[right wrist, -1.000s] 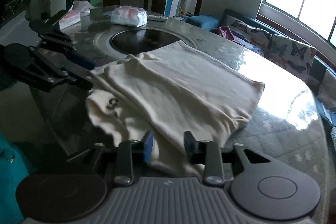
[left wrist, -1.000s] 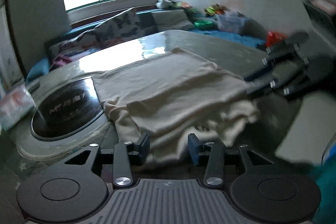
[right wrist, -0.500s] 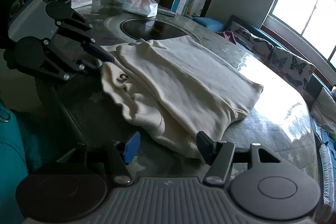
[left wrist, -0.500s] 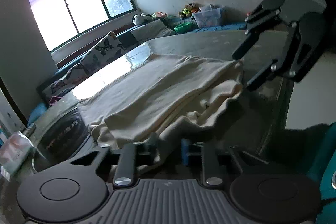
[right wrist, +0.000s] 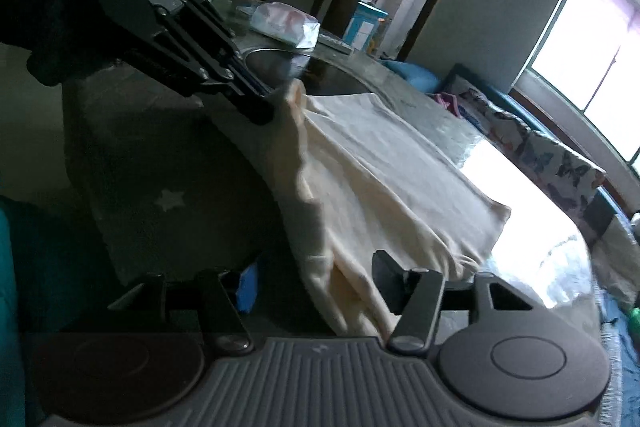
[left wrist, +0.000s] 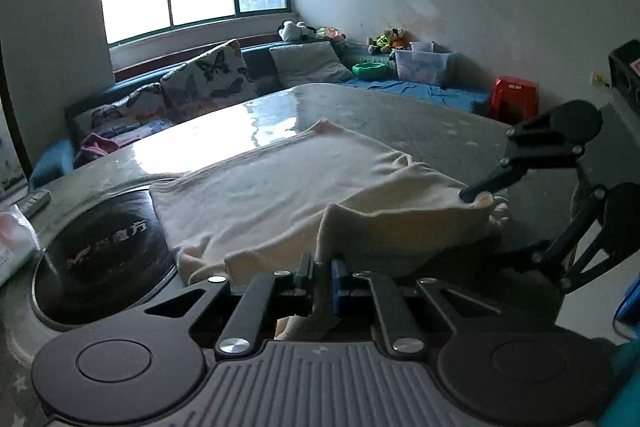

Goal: Fold clothes

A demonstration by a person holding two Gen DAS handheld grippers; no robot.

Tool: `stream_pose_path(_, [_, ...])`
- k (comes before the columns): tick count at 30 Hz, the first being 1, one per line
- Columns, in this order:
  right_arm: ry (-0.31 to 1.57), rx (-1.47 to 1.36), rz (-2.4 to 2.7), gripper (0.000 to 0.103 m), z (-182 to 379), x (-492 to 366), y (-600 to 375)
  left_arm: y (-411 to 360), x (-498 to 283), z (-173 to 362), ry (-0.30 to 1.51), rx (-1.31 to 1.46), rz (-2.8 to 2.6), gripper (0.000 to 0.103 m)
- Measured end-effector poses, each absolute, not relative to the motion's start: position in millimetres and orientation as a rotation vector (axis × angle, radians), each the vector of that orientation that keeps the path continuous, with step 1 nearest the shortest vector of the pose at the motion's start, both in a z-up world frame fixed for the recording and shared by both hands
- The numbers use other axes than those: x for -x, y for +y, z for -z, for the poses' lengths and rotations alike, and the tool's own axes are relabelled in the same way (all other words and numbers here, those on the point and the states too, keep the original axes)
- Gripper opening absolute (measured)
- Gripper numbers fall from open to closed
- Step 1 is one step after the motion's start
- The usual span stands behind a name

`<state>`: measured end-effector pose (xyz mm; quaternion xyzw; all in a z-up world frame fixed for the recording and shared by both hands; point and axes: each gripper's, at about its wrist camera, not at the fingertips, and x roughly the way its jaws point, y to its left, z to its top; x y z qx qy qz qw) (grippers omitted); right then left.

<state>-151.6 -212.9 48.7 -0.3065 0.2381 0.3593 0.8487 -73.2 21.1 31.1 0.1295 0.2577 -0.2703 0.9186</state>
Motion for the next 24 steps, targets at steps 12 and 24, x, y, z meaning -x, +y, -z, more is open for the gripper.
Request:
stream_pose_path(12, [0.676, 0.388, -0.829, 0.013, -69, 91, -219, 26, 68, -25, 0.541, -0.323, 0.595, 0.019])
stream_pose_path(24, [0.685, 0.288, -0.818, 0.012, -83, 81, -225, 31, 89, -11, 0.506, -0.502, 0.627, 0.040])
